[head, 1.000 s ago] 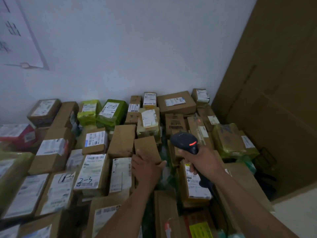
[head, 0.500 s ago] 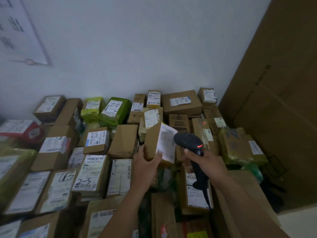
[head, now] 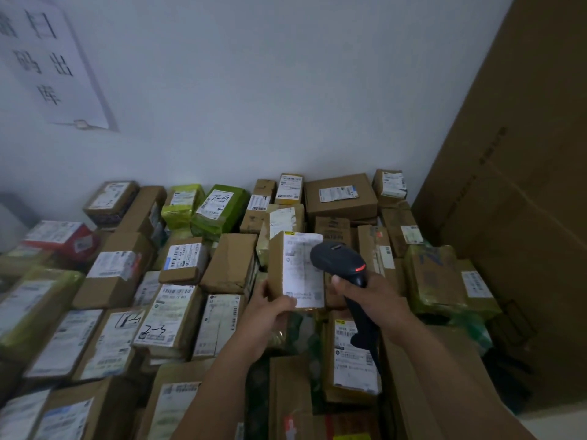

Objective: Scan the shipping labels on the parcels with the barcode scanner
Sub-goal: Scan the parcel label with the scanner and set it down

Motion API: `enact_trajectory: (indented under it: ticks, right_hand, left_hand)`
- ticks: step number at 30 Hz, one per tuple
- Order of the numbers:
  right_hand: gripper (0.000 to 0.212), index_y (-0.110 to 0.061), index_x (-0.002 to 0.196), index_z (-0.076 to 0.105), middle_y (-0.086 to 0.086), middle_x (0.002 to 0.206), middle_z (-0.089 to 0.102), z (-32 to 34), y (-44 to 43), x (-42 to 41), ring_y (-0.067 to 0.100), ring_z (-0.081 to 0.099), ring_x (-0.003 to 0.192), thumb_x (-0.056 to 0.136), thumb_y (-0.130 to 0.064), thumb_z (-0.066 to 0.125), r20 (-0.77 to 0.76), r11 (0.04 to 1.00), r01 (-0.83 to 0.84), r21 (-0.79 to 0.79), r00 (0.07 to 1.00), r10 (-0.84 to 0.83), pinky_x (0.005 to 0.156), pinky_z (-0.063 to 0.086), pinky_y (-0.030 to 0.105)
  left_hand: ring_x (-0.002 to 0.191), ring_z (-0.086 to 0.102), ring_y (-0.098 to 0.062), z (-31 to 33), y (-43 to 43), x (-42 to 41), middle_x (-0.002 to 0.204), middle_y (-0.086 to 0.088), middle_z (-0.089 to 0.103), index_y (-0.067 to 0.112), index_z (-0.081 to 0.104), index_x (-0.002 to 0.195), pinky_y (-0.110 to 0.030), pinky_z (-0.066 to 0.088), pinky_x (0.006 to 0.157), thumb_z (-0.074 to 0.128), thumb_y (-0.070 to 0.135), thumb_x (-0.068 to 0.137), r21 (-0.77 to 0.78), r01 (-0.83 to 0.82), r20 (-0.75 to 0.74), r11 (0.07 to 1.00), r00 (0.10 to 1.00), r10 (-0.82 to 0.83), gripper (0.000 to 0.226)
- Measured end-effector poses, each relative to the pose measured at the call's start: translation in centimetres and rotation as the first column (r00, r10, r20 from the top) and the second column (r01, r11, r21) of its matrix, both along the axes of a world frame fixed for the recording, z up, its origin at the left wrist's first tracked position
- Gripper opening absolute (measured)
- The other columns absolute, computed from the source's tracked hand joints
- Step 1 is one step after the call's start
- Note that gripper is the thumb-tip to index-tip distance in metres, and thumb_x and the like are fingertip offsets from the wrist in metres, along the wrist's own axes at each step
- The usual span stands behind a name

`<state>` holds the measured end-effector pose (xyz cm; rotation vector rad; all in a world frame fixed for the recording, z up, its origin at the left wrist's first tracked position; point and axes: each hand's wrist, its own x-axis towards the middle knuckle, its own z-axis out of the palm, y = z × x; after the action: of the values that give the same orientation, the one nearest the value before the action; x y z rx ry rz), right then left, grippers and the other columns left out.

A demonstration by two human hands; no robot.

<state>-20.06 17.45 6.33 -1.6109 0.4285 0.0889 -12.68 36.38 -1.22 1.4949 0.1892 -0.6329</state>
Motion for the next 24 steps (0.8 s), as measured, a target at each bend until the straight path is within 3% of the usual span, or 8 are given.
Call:
enact_trajectory:
  ticks: [2, 4, 5, 10, 14, 19, 24]
  right_hand:
    - [0.017, -0.019, 0.104, 0.063, 0.006, 0.077, 0.073, 0.1, -0.4, -0.4, 0.017, 0.066, 0.059, 0.089, -0.024, 0.068, 0.008, 0.996, -0.056, -0.069, 0.998, 0.057, 0.060, 0.056, 0.032]
    - [0.018, -0.023, 0.104, 0.062, -0.001, 0.060, 0.069, 0.3, -0.9, -0.8, 0.011, 0.059, 0.050, 0.089, -0.029, 0.069, -0.010, 0.978, -0.106, -0.179, 0.994, 0.106, 0.053, 0.052, 0.025]
    - [0.017, -0.027, 0.102, 0.061, -0.004, 0.055, 0.066, 0.4, -1.1, -1.0, 0.009, 0.057, 0.048, 0.088, -0.031, 0.070, -0.021, 0.966, -0.122, -0.227, 0.992, 0.120, 0.052, 0.050, 0.023]
    - [0.017, -0.036, 0.088, 0.055, -0.004, 0.055, 0.062, 1.0, -1.1, -1.4, 0.004, 0.056, 0.046, 0.085, -0.037, 0.072, -0.074, 0.889, -0.207, -0.409, 0.978, 0.194, 0.049, 0.048, 0.018]
    - [0.019, -0.038, 0.084, 0.053, -0.007, 0.072, 0.063, 1.2, -0.7, -1.6, 0.000, 0.057, 0.052, 0.086, -0.036, 0.071, -0.129, 0.838, -0.289, -0.463, 0.957, 0.258, 0.045, 0.043, 0.011]
    - [0.021, -0.039, 0.083, 0.050, -0.008, 0.076, 0.063, 1.2, -0.6, -1.8, 0.004, 0.060, 0.058, 0.085, -0.040, 0.071, -0.174, 0.782, -0.346, -0.517, 0.938, 0.300, 0.047, 0.047, 0.013]
    - [0.022, -0.039, 0.086, 0.049, -0.011, 0.071, 0.060, 1.4, -0.4, -1.8, -0.005, 0.057, 0.048, 0.086, -0.039, 0.070, -0.181, 0.747, -0.385, -0.542, 0.921, 0.344, 0.043, 0.040, 0.008]
  left_hand:
    - [0.108, 0.065, -0.022, 0.0, 0.6, 0.1, 0.123, -0.003, 0.064, 0.022, 0.041, 0.142, -0.036, 0.056, 0.085, 0.082, 0.020, 0.069, 0.028, -0.077, 0.004, 0.997, 0.997, 0.077, 0.084]
    - [0.113, 0.062, -0.026, 0.2, 1.3, 0.4, 0.131, -0.005, 0.060, 0.028, 0.035, 0.145, -0.048, 0.053, 0.094, 0.087, 0.034, 0.051, 0.087, -0.139, 0.026, 0.986, 0.990, 0.137, 0.108]
    - [0.116, 0.060, -0.028, 0.2, 1.8, 0.5, 0.136, -0.005, 0.056, 0.030, 0.030, 0.148, -0.052, 0.051, 0.096, 0.087, 0.036, 0.051, 0.139, -0.155, 0.047, 0.978, 0.988, 0.150, 0.112]
    - [0.129, 0.047, -0.029, 0.5, 4.5, 1.2, 0.151, -0.006, 0.038, 0.021, 0.024, 0.154, -0.048, 0.047, 0.101, 0.083, 0.028, 0.070, 0.335, -0.167, 0.165, 0.927, 0.979, 0.116, 0.103]
    - [0.125, 0.050, -0.031, 0.3, 5.8, 1.5, 0.149, -0.006, 0.041, 0.020, 0.026, 0.153, -0.052, 0.047, 0.100, 0.078, 0.024, 0.079, 0.352, -0.186, 0.183, 0.917, 0.975, 0.127, 0.091]
    - [0.113, 0.048, -0.022, 0.1, 6.5, 1.6, 0.145, -0.008, 0.044, 0.017, 0.032, 0.151, -0.042, 0.043, 0.091, 0.073, 0.021, 0.084, 0.358, -0.156, 0.227, 0.921, 0.971, 0.076, 0.078]
    - [0.118, 0.049, -0.025, -0.1, 6.7, 1.9, 0.147, -0.009, 0.041, 0.016, 0.028, 0.153, -0.041, 0.044, 0.090, 0.072, 0.022, 0.085, 0.376, -0.146, 0.247, 0.915, 0.968, 0.053, 0.081]
